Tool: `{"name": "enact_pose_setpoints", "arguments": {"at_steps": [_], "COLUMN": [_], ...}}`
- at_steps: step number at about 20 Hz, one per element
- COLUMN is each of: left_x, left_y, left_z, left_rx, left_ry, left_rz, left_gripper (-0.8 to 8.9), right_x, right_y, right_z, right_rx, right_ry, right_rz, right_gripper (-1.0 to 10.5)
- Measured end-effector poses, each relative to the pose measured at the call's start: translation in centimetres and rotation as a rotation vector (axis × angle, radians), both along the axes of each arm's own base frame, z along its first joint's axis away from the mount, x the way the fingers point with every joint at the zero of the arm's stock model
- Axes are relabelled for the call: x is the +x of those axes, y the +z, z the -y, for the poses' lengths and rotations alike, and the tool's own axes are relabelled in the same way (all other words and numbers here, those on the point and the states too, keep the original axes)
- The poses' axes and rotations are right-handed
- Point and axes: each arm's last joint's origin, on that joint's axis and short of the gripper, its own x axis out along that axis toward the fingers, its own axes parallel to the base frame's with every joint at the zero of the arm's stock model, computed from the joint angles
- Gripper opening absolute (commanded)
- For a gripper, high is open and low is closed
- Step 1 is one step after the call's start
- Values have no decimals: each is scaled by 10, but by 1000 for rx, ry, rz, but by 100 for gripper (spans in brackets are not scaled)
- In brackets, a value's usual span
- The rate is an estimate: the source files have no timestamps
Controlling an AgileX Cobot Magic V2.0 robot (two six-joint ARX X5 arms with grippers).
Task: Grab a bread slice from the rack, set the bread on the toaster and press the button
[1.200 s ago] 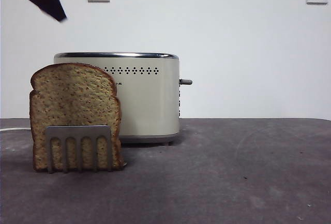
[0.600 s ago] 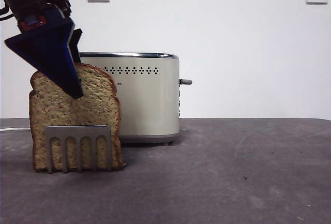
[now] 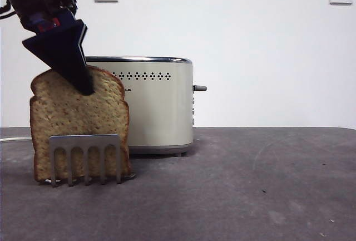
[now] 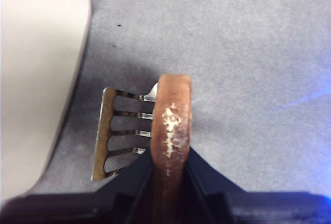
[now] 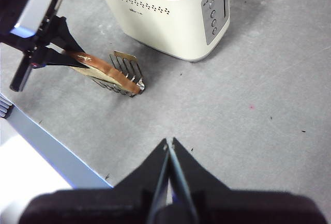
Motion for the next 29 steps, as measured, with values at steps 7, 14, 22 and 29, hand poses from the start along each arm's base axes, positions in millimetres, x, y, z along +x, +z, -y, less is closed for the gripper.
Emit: {"name": "enact_pose_setpoints", "arguments": {"at_steps": [7,14,22,29], "left_x": [-8,-14,5,51], "left_y": [66,158,173,140], "left_z": [-5,-12,-9,-2], "left_rx": [-27,-113,-42,78], "left_ry": [-2,34,-79,-120], "left_rz": [39,318,559,501], "left_gripper": [-9,-9,-10,-10], "right_x": [5,6,7,10], "right_y": [-2,-2,-3,-4], "right_z": [-1,-1,-2,-2], "right_rx": [-5,-6,-9,-11], "right_ry": [1,2,4,4], "right_rz": [-18,-18,-23,-33], "right_gripper": [-12,-12,-12,-12]}}
